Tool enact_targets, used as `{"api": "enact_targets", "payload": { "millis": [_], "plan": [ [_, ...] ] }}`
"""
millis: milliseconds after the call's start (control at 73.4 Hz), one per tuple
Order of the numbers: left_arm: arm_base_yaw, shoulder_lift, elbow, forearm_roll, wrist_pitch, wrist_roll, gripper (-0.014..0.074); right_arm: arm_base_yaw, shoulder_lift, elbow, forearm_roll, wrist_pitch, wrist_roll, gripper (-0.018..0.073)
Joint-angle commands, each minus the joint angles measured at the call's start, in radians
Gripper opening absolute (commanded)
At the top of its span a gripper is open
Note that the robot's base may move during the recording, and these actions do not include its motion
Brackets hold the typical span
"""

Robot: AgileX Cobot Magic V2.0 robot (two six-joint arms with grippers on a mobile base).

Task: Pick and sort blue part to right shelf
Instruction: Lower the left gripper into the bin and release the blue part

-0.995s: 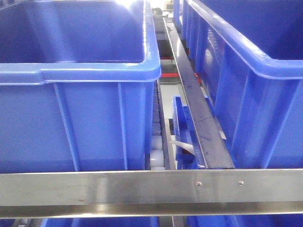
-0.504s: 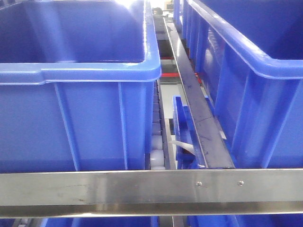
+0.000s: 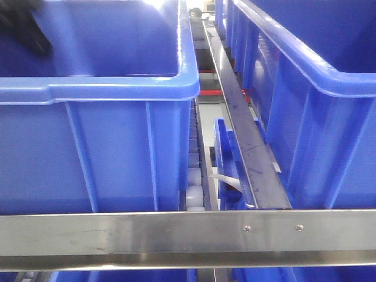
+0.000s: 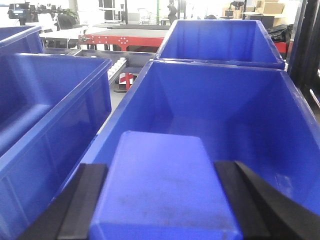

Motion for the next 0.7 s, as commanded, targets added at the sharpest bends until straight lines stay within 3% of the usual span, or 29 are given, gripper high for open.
{"api": "enact_targets", "payload": {
  "millis": [0,409,477,682],
  "plan": [
    [-0.002,0.050,-0.066,-0.010,-0.077,0.000,0.0251,0.000,0.018,-0.029,-0.018,-0.092,-0.009,0.0236],
    [-0.002,0.246,-0.159,-0.010,-0.040,0.000,0.0265,0.000,0.018,-0.029,-0.018,-0.089,-0.009,0.0236],
    [-0.002,0.246,-0.163,-0.010,-0.035,0.000,0.0314,0.000,0.018,-0.029,-0.018,-0.085,-0.009,0.0236],
    [-0.002,0.246,-0.175,-0.010,-0.021,0.000,0.0585,0.000,0.018,-0.029,-0.018,-0.078,-0.009,0.0236]
  ]
}}
